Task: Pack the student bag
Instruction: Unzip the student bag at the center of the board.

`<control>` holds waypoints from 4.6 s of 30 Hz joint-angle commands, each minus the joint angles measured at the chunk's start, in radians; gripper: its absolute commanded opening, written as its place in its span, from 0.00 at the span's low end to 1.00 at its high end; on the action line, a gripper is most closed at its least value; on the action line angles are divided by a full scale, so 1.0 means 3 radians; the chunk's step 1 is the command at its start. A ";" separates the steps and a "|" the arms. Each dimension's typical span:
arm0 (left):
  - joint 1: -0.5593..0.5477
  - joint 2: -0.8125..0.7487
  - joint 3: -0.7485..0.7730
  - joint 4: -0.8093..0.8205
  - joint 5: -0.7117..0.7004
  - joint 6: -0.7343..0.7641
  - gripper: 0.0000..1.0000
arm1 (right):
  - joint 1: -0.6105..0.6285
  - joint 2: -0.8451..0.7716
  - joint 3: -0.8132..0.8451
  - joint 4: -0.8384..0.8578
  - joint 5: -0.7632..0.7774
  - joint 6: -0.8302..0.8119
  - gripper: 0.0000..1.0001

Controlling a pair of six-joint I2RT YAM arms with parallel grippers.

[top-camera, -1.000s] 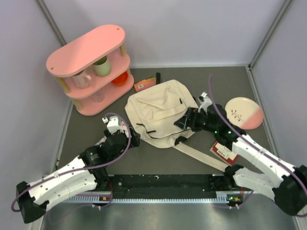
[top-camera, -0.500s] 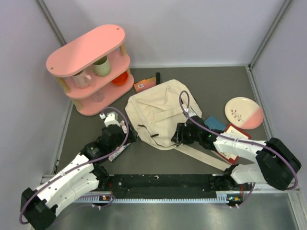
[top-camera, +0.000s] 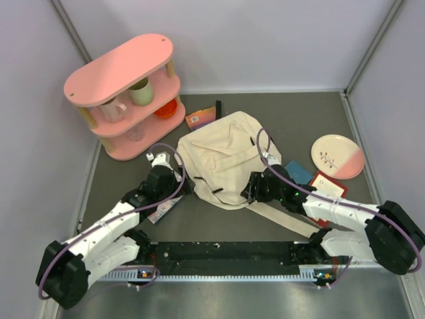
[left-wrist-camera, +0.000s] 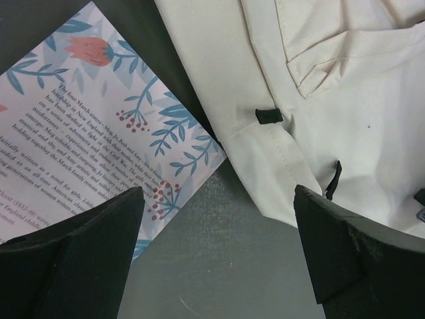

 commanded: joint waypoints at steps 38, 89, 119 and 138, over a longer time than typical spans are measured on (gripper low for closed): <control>0.0020 0.1697 -0.0398 0.2552 0.0945 -0.1236 0.78 | 0.0407 0.1049 0.0472 0.1085 0.0056 0.1813 0.50; -0.0164 0.1815 -0.0419 0.2686 0.1293 -0.0700 0.12 | 0.0637 0.1505 0.0226 0.2134 0.0449 0.1820 0.00; -0.0051 0.1411 0.0297 0.1147 0.0572 -0.0066 0.00 | 0.0647 -0.0172 -0.0648 0.2232 -0.0579 -0.0513 0.00; -0.0036 0.1268 -0.0030 0.1571 0.0960 -0.0096 0.00 | 0.0830 -0.0143 0.0072 0.1031 0.0397 -0.0068 0.84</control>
